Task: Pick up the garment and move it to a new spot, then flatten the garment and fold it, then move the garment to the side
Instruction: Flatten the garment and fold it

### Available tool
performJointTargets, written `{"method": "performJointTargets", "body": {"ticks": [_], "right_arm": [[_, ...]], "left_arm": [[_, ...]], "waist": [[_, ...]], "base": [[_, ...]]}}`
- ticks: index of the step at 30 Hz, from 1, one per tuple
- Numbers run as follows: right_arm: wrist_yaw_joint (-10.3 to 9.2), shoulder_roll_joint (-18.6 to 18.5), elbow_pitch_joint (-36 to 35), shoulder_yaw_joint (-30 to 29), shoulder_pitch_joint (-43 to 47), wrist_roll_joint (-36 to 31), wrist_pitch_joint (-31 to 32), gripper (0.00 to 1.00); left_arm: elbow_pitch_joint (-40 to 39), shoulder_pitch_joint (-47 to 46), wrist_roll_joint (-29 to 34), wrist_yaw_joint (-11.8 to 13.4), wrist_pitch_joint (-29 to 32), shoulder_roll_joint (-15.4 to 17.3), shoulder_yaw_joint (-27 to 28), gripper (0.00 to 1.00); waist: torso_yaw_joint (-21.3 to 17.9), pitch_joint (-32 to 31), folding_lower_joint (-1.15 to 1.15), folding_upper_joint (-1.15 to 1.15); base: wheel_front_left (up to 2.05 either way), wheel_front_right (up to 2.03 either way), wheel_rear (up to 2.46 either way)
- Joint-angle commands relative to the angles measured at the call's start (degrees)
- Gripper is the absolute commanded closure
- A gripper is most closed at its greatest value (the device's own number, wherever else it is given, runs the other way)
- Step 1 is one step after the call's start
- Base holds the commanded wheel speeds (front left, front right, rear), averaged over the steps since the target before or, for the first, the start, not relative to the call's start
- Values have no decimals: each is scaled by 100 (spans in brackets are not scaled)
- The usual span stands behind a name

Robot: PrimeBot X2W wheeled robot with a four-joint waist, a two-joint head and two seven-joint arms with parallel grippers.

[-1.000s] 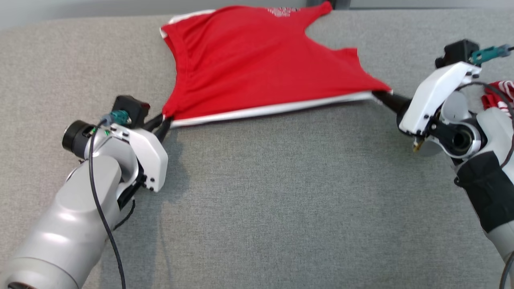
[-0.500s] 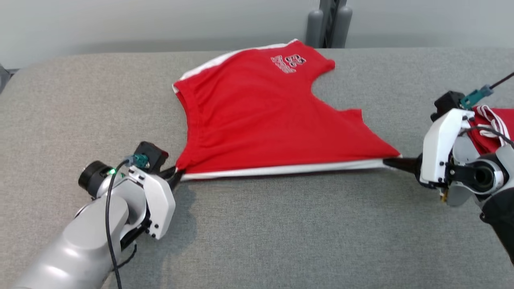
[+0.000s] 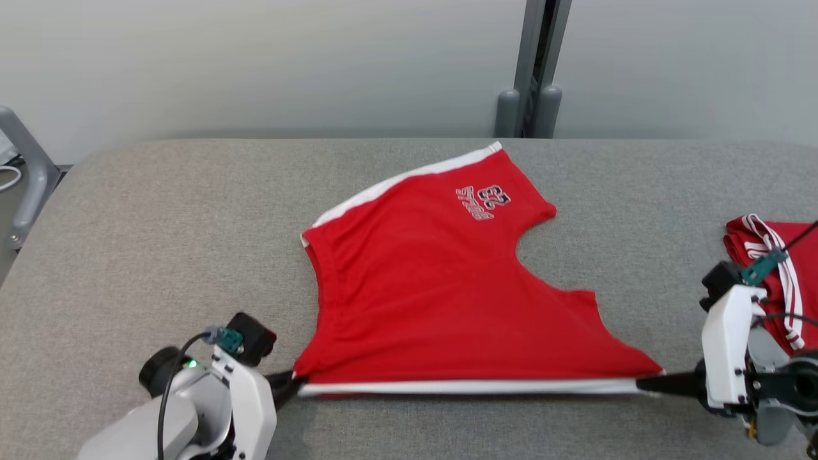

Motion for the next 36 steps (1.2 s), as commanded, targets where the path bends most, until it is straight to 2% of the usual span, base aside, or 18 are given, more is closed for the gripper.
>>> {"method": "performJointTargets", "body": {"ticks": [1,7,9,12,17,23,24,28,36], "right_arm": [[-65,-393,30,-191,231,-108,81,100],[-66,-639,-705,-636,1007,-254,573,100],[-66,-670,-1062,-987,1385,-321,809,100],[-65,-616,-1418,-1333,1796,-439,1089,100],[-63,-272,-2189,-2097,2645,-799,1629,100],[-51,394,-2827,-2829,3059,-1212,2057,100],[-49,661,-3014,-3009,3058,-1339,2169,100],[-38,1210,-3355,-3356,2827,-1636,2437,100],[-37,1639,-3477,-3713,2263,-1916,2616,100]], "left_arm": [[99,190,-50,104,149,484,-5,100],[-742,580,-287,155,425,997,-61,100],[-1184,794,-367,244,539,1242,-104,100],[-1630,1034,-502,363,663,1425,-130,100],[-2469,1394,-705,531,918,1693,-193,100],[-2931,1483,-873,704,994,1739,-149,100],[-3009,1497,-1024,751,910,1686,-37,100],[-3212,1571,-1721,711,800,1593,354,100],[-3378,1536,-2486,561,834,1678,754,100]], "waist": [[34,-86,0,0],[61,-226,0,0],[65,-278,0,0],[72,-326,0,0],[110,-371,0,0],[133,-280,0,0],[143,-240,0,0],[165,-181,0,0],[219,-165,0,0]], "base": [[0,0,0],[0,0,0],[0,0,0],[0,0,0],[0,0,0],[0,0,0],[0,0,0],[0,0,0],[0,0,0]]}}
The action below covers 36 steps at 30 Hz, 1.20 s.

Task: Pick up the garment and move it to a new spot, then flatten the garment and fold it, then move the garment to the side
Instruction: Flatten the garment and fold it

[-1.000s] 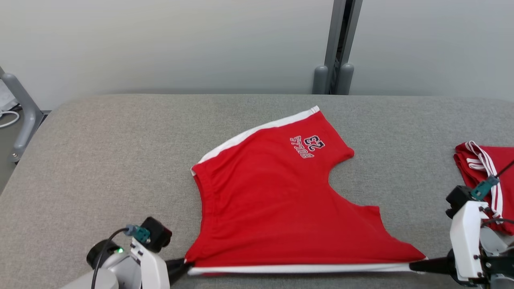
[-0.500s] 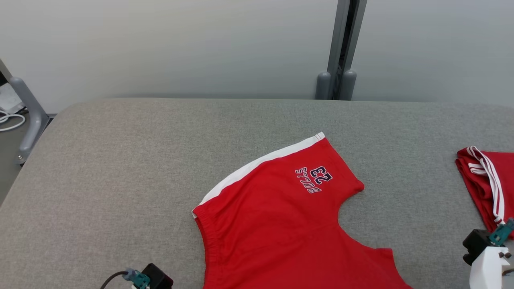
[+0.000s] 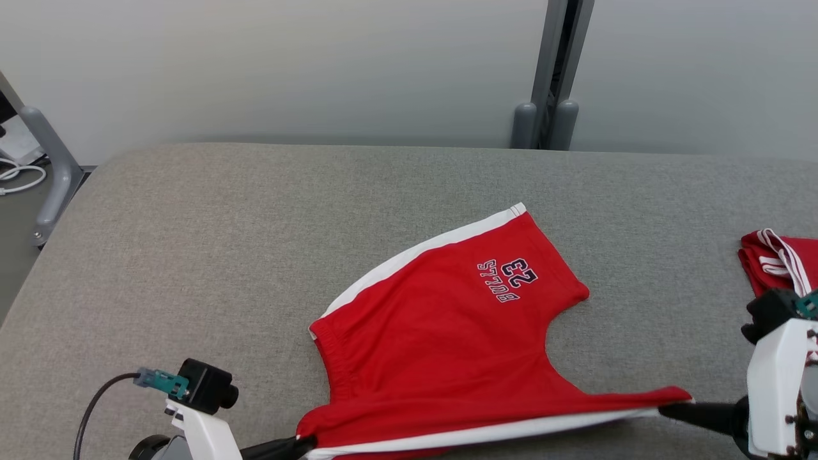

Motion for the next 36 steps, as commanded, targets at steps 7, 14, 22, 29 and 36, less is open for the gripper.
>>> {"method": "performJointTargets", "body": {"ticks": [7,14,22,29,36], "right_arm": [[-2,153,119,-182,-806,-181,-405,100],[-2,45,456,14,-1460,-260,-1021,100],[-1,-149,1072,415,-2218,-345,-1885,100],[-1,-371,1817,891,-3074,-441,-2612,100],[-1,-499,2421,1266,-3599,-577,-3200,100]], "left_arm": [[-71,-122,-668,-185,-26,-66,404,100],[33,-293,-1300,-331,-97,-346,798,100],[497,-594,-1736,-434,-153,-844,1110,100],[1346,-1062,-1942,-507,-307,-1496,1436,100],[1886,-1347,-1853,-505,-318,-2006,1448,100]], "waist": [[90,133,0,0],[195,371,0,0],[346,783,0,0],[592,1254,0,0],[797,1516,0,0]], "base": [[0,0,0],[0,0,0],[0,0,0],[0,0,0],[0,0,0]]}}
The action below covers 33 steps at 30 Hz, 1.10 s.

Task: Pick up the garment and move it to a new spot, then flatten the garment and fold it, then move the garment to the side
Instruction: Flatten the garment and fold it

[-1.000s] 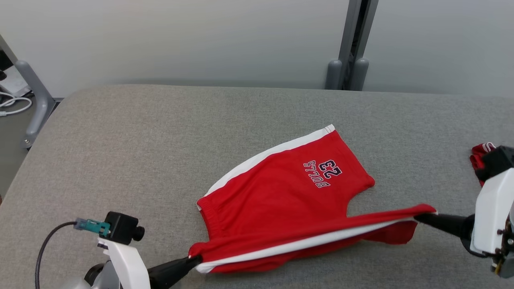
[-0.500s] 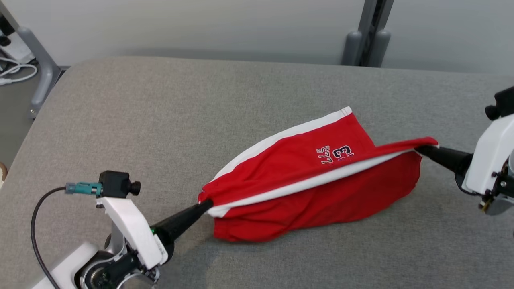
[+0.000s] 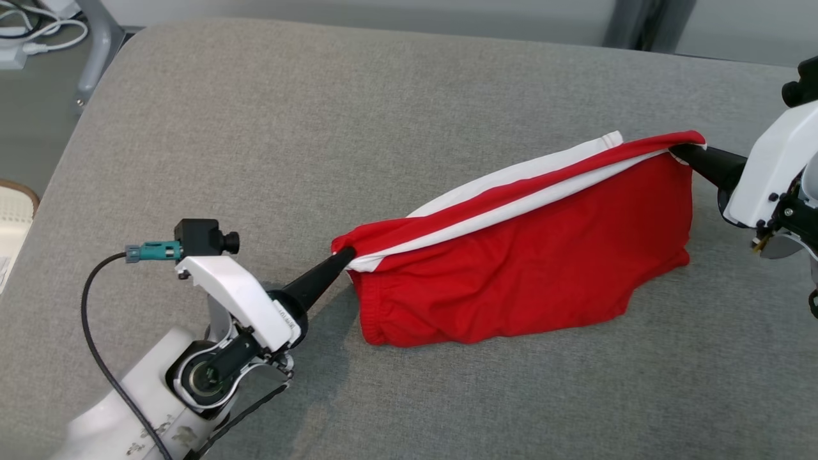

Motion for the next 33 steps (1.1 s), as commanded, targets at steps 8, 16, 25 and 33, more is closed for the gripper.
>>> {"method": "performJointTargets", "body": {"ticks": [8,16,25,33], "right_arm": [[0,-156,650,320,-425,-107,-360,100],[0,-188,1159,470,-679,-158,-575,100],[0,-216,1554,586,-941,-263,-890,0],[0,-198,1840,666,-1038,-346,-1333,0]], "left_arm": [[411,-278,96,-25,-70,-404,138,100],[600,-369,243,-20,-40,-686,187,100],[700,-464,434,-20,-111,-884,226,0],[1066,-548,535,-20,-401,-996,407,0]], "waist": [[245,279,0,0],[328,415,0,0],[390,570,0,0],[364,550,0,0]], "base": [[0,0,0],[0,0,0],[0,0,0],[0,0,0]]}}
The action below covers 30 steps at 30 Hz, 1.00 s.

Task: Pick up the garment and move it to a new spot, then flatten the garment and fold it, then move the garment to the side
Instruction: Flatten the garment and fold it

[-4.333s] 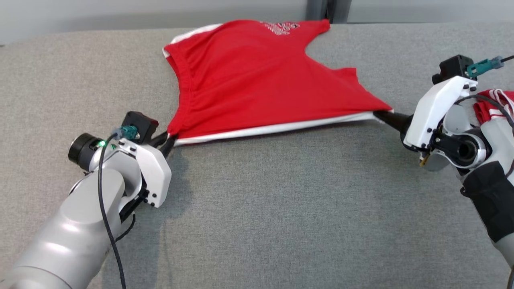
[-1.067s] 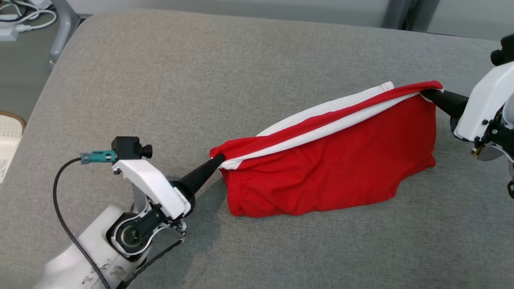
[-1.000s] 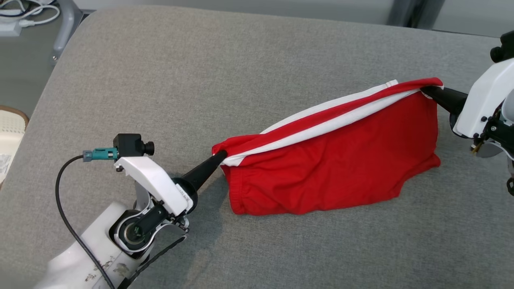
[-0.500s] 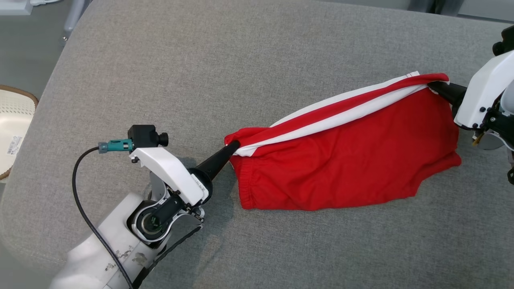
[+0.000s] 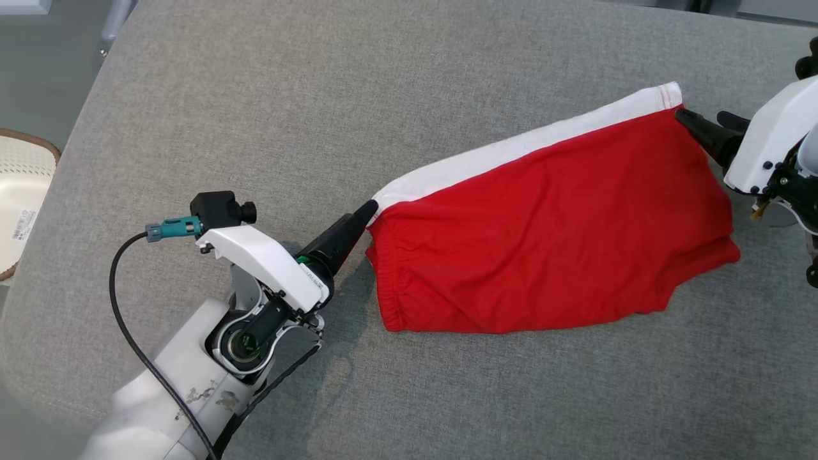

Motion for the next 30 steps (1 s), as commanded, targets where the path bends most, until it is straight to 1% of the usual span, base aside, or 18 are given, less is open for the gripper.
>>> {"method": "performJointTargets", "body": {"ticks": [1,4,7,8,12,13,14,16,18,22,23,26,30], "right_arm": [[0,-41,54,14,-54,-16,-125,0],[0,-67,140,44,9,22,-339,0],[0,-118,110,104,131,86,-605,0],[0,-162,4,149,217,114,-887,0],[0,-305,-314,377,474,36,-1711,0],[0,-305,-314,377,474,36,-1711,0],[0,-372,-409,473,554,-45,-1952,0],[0,-444,-557,638,725,-155,-2423,0],[0,-544,-706,771,898,-318,-2921,0],[0,-604,-861,873,1278,-826,-3965,0],[0,-513,-854,794,1541,-1355,-4632,0],[0,-298,-833,535,1831,-1796,-5006,0],[0,97,-951,118,2307,-2217,-5172,0]], "left_arm": [[44,-105,70,-6,-66,4,56,0],[44,-105,207,-6,-269,35,71,0],[76,-95,529,-6,-765,122,105,0],[96,-76,787,-6,-1184,181,112,0],[166,-20,1406,-6,-2010,292,91,0],[166,-20,1406,-6,-2010,292,91,0],[229,-9,1627,-1,-2133,337,118,0],[293,32,2109,104,-2249,356,242,0],[141,107,2708,263,-2270,300,750,0],[-559,762,4317,590,-2261,47,1829,0],[-1150,1315,5315,724,-2262,-261,2509,0],[-1594,1892,6055,708,-2262,-602,3021,0],[-1961,2442,6731,526,-2264,-957,3576,0]], "waist": [[-12,-40,0,0],[-34,-142,0,0],[-75,-268,0,0],[-108,-376,0,0],[-204,-595,0,0],[-204,-595,0,0],[-230,-655,0,0],[-288,-780,0,0],[-342,-892,0,0],[-489,-1105,0,0],[-621,-1234,0,0],[-728,-1342,0,0],[-851,-1449,0,0]], "base": [[0,0,0],[0,0,0],[0,0,0],[0,0,0],[0,0,0],[0,0,0],[0,0,0],[0,0,0],[0,0,0],[0,0,0],[0,0,0],[0,0,0],[0,0,0]]}}
